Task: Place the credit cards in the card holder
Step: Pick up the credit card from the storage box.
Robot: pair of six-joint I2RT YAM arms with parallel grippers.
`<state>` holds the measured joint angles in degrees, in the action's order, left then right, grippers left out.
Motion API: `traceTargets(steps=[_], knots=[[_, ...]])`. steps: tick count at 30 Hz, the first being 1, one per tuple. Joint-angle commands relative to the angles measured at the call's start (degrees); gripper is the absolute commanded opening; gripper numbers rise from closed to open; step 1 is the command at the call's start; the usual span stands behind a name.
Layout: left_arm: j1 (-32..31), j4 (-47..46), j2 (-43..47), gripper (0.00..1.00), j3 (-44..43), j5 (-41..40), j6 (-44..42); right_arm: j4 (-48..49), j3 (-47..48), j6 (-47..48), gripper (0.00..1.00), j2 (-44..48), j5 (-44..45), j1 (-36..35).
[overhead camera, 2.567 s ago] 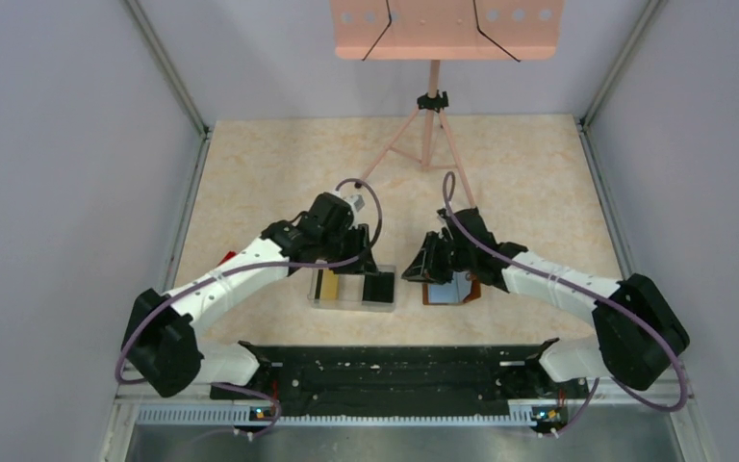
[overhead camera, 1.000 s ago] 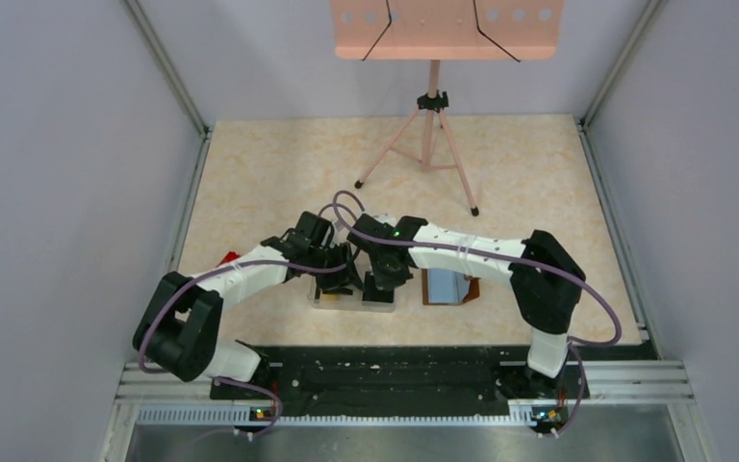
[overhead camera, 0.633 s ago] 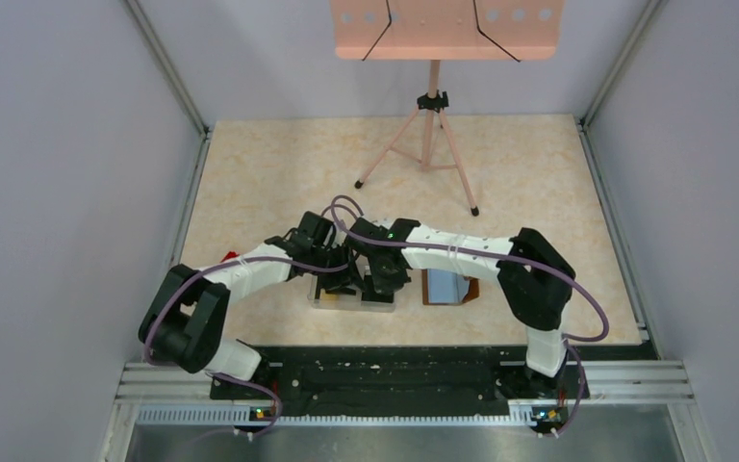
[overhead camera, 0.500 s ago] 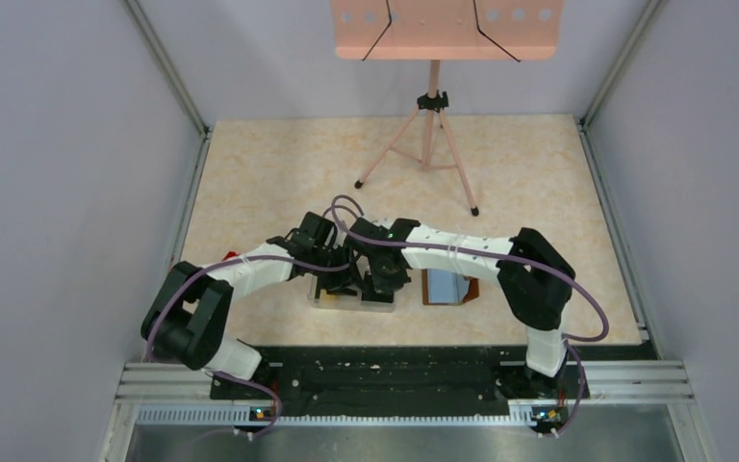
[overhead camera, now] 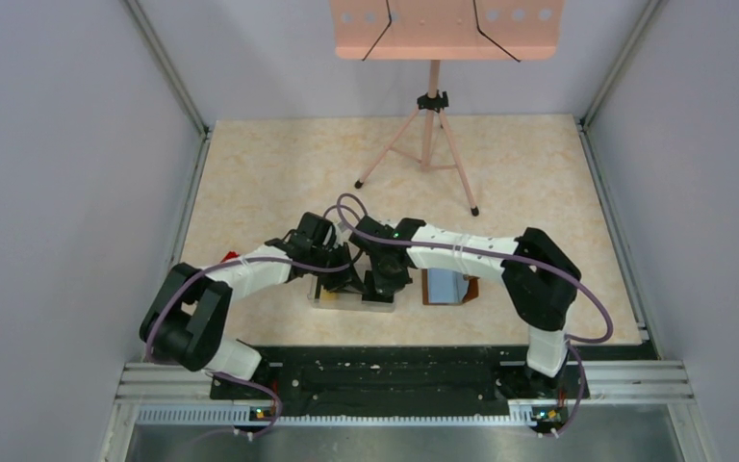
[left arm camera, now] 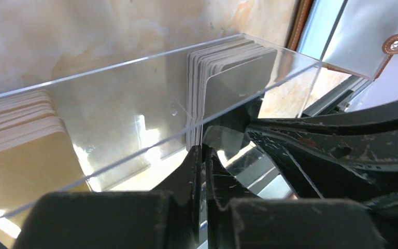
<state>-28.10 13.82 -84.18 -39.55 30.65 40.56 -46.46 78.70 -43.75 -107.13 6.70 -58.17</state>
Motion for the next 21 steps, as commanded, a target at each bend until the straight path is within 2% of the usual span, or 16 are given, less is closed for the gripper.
traceTargets(steps=[1, 8, 14, 17, 20, 21], knots=[[-0.1, 1.3, 3.1, 0.03, -1.8, -0.5, -1.1, 2.0, -1.9, -0.8, 0.00, 0.2, -1.5, 0.5], [-0.1, 0.6, 5.4, 0.01, -2.7, 1.6, -0.4, 2.4, -2.1, -0.6, 0.00, 0.4, -2.0, 0.8], [-0.6, 0.5, 2.4, 0.15, -3.3, 3.0, -1.5, 2.9, -2.6, -0.6, 0.00, 0.7, -2.3, 1.1], [-1.3, -1.0, 0.9, 0.19, -3.0, 4.2, -1.2, 3.3, -2.8, -0.6, 0.00, 0.9, -2.6, 1.3], [-2.2, -2.2, 0.1, 0.18, -3.0, 4.5, -0.7, 3.6, -3.0, -0.5, 0.00, 1.0, -2.9, 1.5], [-2.3, -2.3, 0.1, 0.15, -3.1, 4.4, -0.5, 3.7, -3.1, -0.4, 0.00, 1.0, -3.0, 1.5]])
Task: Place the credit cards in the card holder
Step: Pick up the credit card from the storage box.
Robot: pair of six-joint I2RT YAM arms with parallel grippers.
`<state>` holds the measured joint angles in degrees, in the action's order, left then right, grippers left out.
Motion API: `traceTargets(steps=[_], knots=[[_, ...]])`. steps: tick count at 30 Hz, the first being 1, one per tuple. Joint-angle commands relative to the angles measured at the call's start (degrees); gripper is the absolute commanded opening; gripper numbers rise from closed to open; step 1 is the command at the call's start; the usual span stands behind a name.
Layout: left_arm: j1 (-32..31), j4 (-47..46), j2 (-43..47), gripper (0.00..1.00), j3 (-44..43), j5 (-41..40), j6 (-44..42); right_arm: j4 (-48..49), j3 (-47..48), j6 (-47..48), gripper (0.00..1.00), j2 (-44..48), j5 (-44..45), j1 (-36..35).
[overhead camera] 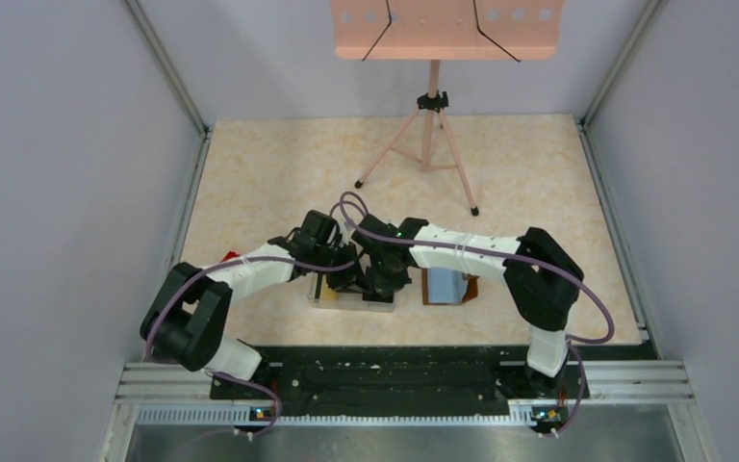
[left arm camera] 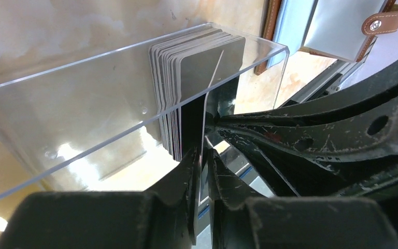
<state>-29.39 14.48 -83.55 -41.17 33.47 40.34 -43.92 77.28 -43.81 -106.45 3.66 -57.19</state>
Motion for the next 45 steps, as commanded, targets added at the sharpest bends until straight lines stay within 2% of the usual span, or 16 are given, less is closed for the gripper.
traceTargets(steps=[1, 3, 12, 18, 23, 26, 33, 40, 45], knots=[[-1.1, -2.6, -0.6, 0.09, -1.7, 1.3, -0.2, 1.2, -1.6, -0.3, 0.00, 0.4, 0.0, 0.5], [-1.1, -0.8, -0.1, 0.00, -2.4, -0.4, -0.7, 1.2, -1.6, -0.2, 0.00, 0.6, 0.2, 0.5], [-1.1, 9.3, 9.5, 0.00, -6.2, -8.5, -3.2, 3.0, -2.3, 1.6, 0.00, 11.7, 2.7, 0.6], [-1.1, 10.0, 15.8, 0.00, -6.4, -9.5, -2.3, 3.3, -4.2, 1.5, 0.24, 20.2, 2.9, 1.7], [-1.3, 7.2, 17.5, 0.00, -5.7, -7.5, -0.7, 6.1, -11.1, 0.8, 0.43, 26.4, 0.1, 6.8], [-2.5, 3.0, 16.8, 0.00, -5.2, -5.5, 1.7, 10.2, -16.9, 1.1, 0.51, 29.4, -6.7, 11.2], [-7.2, -13.4, 12.7, 0.00, -3.5, 0.4, 9.4, 29.9, -33.6, -1.8, 0.67, 41.3, -26.8, 21.4], [-9.5, -16.8, 11.1, 0.00, -5.0, 1.7, 10.1, 43.0, -42.3, -7.4, 0.66, 51.6, -39.4, 27.5], [-9.6, -20.8, 12.0, 0.00, -4.0, 4.1, 11.6, 52.3, -46.0, -11.4, 0.64, 51.6, -43.9, 27.9]])
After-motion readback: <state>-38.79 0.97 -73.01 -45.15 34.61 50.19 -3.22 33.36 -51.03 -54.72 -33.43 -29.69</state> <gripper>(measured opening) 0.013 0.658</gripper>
